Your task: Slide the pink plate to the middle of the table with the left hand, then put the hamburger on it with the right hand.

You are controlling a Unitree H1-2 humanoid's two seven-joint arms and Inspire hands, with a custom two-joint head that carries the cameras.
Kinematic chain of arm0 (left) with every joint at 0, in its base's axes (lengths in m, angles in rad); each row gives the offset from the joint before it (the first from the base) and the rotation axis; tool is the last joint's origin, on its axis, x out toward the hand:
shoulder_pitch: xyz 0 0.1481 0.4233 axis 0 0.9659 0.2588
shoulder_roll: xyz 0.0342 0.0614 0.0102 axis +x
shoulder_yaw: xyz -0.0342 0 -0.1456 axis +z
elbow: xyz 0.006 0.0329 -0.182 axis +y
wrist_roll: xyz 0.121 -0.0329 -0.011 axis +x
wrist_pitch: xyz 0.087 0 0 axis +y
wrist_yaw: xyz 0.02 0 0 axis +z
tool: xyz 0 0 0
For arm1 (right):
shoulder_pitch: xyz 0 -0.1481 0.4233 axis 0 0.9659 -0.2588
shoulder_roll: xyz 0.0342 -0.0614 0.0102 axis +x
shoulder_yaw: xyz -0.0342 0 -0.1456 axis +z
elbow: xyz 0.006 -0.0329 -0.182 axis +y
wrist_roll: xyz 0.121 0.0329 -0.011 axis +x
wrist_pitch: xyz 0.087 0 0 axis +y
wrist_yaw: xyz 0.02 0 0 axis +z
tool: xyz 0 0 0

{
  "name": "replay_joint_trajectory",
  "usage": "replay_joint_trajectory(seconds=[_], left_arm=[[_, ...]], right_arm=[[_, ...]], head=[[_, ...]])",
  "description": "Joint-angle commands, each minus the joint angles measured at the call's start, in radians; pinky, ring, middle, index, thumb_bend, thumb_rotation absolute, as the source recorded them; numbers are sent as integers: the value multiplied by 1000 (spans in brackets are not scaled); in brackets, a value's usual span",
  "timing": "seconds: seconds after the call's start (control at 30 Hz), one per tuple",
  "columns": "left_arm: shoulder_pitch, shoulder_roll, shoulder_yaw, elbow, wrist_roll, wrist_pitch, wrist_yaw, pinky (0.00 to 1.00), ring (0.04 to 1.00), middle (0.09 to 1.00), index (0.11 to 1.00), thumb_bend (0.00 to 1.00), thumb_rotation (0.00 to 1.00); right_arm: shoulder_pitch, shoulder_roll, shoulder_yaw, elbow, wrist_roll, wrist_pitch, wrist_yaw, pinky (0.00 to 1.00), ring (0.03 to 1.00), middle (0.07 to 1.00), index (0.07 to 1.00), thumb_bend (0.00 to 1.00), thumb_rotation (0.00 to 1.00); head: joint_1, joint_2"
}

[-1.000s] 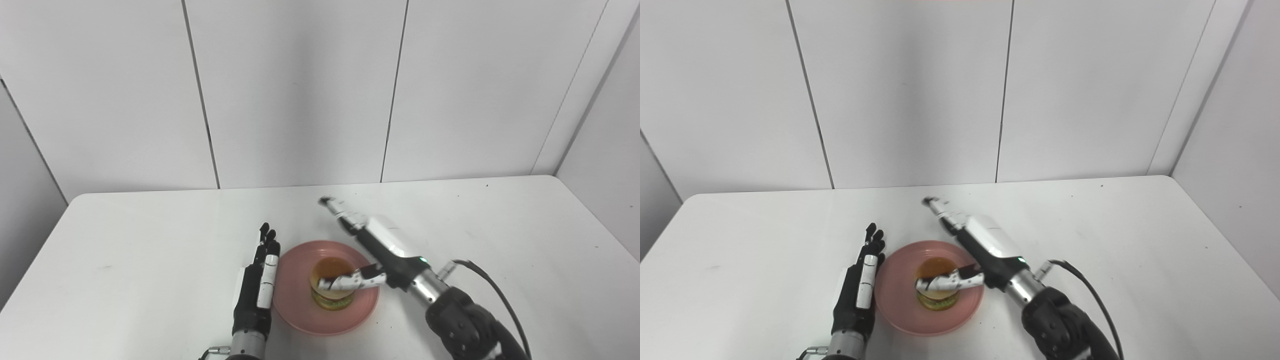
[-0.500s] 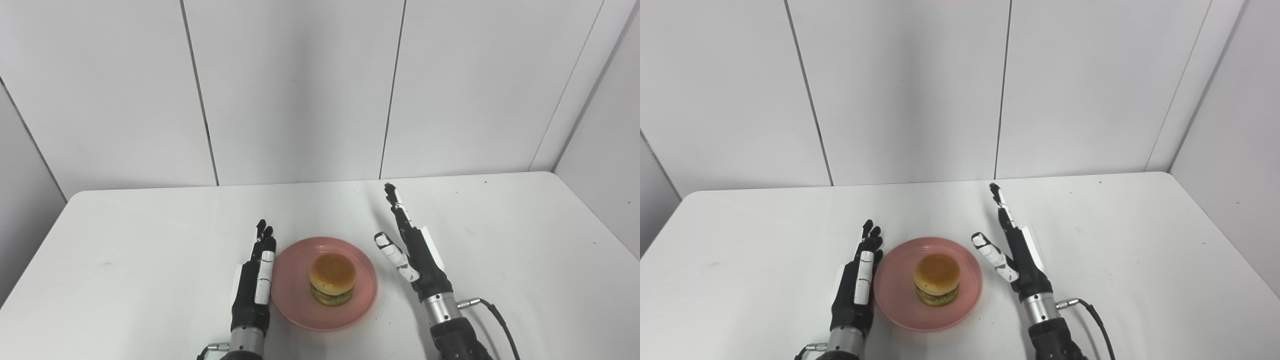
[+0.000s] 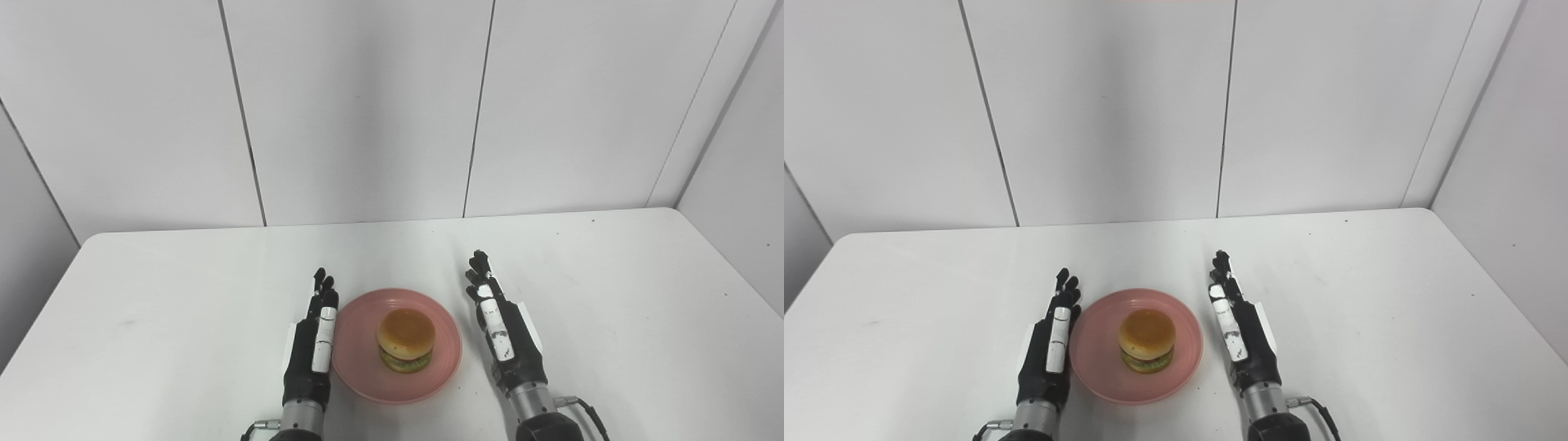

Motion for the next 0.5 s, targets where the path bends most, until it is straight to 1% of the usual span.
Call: replay_joint_trajectory(seconds=[0.0,0.07,0.13,0.17,0.27,0.3,0.4,0.43,0.47], left_arm=[[46,-5,14,56,-11,-45,3,1000,1000,1000,1000,781,1000],[40,-3,16,61,-25,-49,-4,1000,1000,1000,1000,778,1000],[36,4,11,53,-27,-28,-11,1000,1000,1000,1000,801,1000],[35,5,10,47,-27,-17,-11,1000,1000,1000,1000,804,1000],[33,5,8,41,-18,-10,-4,1000,1000,1000,1000,800,1000],[32,7,6,41,-15,-10,-3,1000,1000,1000,1000,799,1000],[33,-2,6,40,-9,-14,8,1000,1000,1000,1000,793,1000],[34,-5,6,40,-10,-18,9,1000,1000,1000,1000,792,1000],[33,-4,3,41,-11,-14,4,1000,1000,1000,1000,788,1000]], right_arm=[[-10,3,1,-35,3,10,12,1000,1000,1000,1000,627,997],[-7,2,1,-44,5,25,15,1000,1000,1000,1000,620,1000],[-3,7,-2,-55,13,43,14,1000,1000,1000,1000,604,1000],[-1,9,-5,-62,19,55,13,1000,1000,1000,1000,601,1000],[4,10,-9,-75,39,79,19,1000,1000,1000,1000,607,1000],[5,9,-9,-78,42,82,21,1000,1000,1000,1000,611,1000],[7,10,-14,-84,48,86,19,1000,1000,1000,1000,602,1000],[7,12,-17,-85,51,86,18,1000,1000,1000,1000,602,1000],[6,14,-20,-80,53,78,17,1000,1000,1000,1000,602,1000]], head=[[0,1],[5,9],[6,14],[8,23],[18,29],[20,29],[59,26],[59,26],[70,24]])
